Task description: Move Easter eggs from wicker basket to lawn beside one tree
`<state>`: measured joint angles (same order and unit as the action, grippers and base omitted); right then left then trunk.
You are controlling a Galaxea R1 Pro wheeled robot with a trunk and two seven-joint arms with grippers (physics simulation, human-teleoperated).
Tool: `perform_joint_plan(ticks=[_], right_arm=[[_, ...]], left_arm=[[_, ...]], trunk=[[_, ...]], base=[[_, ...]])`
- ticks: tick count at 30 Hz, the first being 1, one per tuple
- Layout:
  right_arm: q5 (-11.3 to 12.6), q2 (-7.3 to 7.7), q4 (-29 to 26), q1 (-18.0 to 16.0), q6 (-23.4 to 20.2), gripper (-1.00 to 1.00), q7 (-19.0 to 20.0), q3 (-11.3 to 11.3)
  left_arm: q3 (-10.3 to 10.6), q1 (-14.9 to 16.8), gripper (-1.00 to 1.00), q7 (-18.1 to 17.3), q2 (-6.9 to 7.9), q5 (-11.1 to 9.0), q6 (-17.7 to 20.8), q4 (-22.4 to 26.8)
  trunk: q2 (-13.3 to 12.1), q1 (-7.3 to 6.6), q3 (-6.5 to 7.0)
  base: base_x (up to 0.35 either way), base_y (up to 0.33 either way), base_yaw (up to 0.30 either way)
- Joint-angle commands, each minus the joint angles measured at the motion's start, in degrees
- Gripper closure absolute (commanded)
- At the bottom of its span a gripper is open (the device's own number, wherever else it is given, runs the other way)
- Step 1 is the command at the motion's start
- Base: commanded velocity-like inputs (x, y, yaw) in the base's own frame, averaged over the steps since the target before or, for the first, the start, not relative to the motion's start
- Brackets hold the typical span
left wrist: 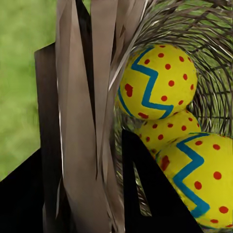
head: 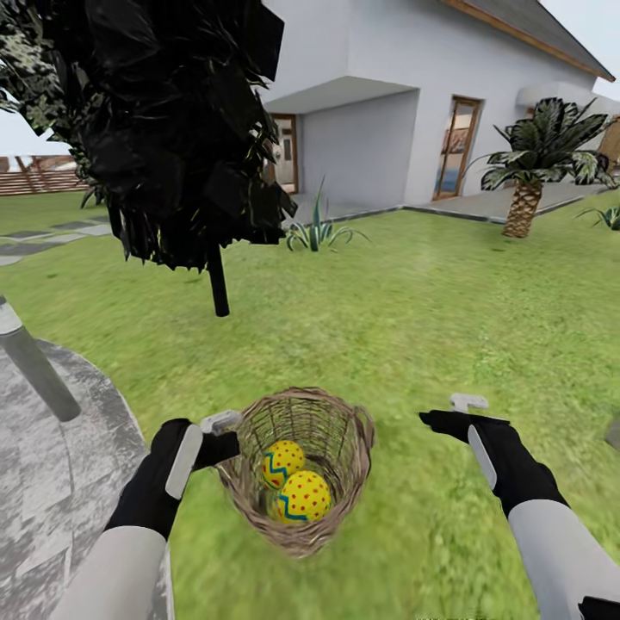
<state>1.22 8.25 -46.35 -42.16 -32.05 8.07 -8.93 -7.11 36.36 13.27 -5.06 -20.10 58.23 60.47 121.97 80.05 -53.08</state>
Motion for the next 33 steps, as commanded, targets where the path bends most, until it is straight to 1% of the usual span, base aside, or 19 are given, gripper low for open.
perform_joint_plan(ticks=[1, 5, 17, 24, 33], right_arm=[[0.1, 0.0, -0.06, -0.03, -0.29, -1.0, 0.17, -0.12], [0.1, 0.01, -0.06, -0.03, -0.36, -1.0, 0.11, -0.12], [0.1, -0.17, 0.11, 0.06, -0.37, -1.0, 0.02, -0.09], [0.1, -0.17, 0.12, 0.09, -0.35, -1.0, 0.02, -0.1], [0.19, -0.17, 0.2, 0.12, -0.38, -1.0, 0.02, -0.12]], left_arm=[[-0.12, 0.02, 1.0, 0.53, 0.03, 0.7, 0.39, 0.07], [0.14, -0.06, 1.0, 0.53, -0.28, 0.69, 0.39, 0.08], [0.34, -0.1, 1.0, 0.53, -0.29, 0.77, 0.3, -0.49], [0.42, -0.05, 1.0, 0.62, -0.04, 0.77, 0.3, -1.7], [0.37, -0.05, 1.0, 0.62, 0.22, 0.77, 0.3, -1.79]], trunk=[[-0.39, -0.23, 0.19], [-2.0, -1.11, 1.15], [-6.81, -3.75, 4.02], [-9.62, -5.28, 5.69], [-13.23, -7.26, 7.85]], base=[[0.0, 0.0, -0.245], [0.0, 0.0, -0.245], [0.0, 0.0, -0.245], [0.0, 0.0, -0.245], [0.0, 0.0, -0.245]])
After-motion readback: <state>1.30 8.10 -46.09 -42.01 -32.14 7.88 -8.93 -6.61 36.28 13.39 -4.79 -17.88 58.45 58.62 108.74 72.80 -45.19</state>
